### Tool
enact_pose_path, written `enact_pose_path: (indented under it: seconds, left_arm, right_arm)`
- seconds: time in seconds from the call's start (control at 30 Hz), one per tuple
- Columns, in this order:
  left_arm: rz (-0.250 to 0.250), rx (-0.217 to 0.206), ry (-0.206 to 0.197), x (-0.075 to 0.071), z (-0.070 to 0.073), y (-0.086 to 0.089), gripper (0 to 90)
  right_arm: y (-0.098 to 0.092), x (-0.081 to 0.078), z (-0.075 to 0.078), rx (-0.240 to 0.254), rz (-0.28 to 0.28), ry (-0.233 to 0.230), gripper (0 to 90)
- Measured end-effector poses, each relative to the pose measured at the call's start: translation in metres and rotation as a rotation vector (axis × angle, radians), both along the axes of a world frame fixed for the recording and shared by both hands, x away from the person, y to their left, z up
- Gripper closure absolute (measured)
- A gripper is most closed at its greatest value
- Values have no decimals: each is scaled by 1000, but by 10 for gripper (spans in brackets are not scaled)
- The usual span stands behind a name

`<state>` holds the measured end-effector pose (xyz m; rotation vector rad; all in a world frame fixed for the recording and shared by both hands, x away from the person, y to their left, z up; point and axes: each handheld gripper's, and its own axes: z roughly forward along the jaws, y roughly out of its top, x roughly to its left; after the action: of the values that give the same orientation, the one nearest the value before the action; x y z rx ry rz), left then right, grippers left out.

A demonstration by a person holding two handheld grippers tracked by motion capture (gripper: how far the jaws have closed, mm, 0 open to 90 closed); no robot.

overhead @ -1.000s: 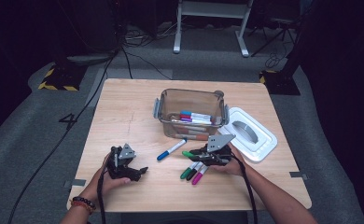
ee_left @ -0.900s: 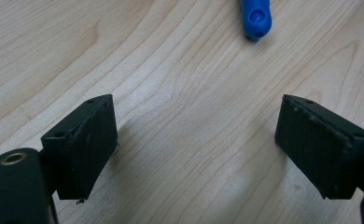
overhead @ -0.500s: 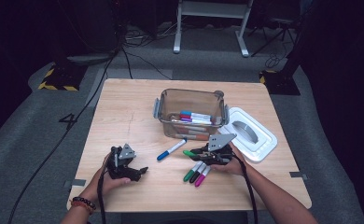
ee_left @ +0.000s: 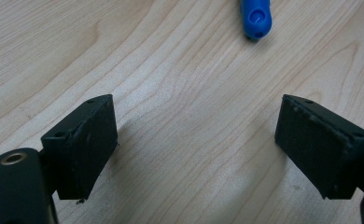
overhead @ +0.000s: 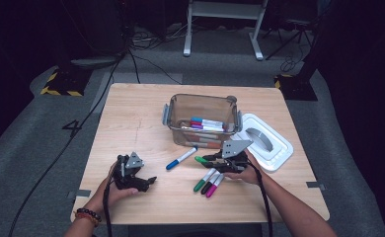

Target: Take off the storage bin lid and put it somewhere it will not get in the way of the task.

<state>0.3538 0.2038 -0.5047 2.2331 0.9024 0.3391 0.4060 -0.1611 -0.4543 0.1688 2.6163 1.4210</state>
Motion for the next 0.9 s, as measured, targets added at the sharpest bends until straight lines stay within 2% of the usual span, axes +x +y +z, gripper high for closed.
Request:
enact_pose_path:
  seconds: [0.47, 0.67, 0.8, 0.9]
  left_arm:
    - [0, 1, 0, 0, 0, 0, 133]
    - [-1, 1, 0, 0, 0, 0, 133]
    - [-1, 1, 0, 0, 0, 0, 133]
    - [-2, 4, -2, 0, 0, 0, 133]
  right_arm:
    - [-7, -5, 39, 42, -14, -46, 746]
    - [-11, -3, 62, 49, -36, -75, 746]
    - [-14, -1, 78, 38, -52, -98, 746]
    - [-16, 1, 90, 38, -63, -100, 746]
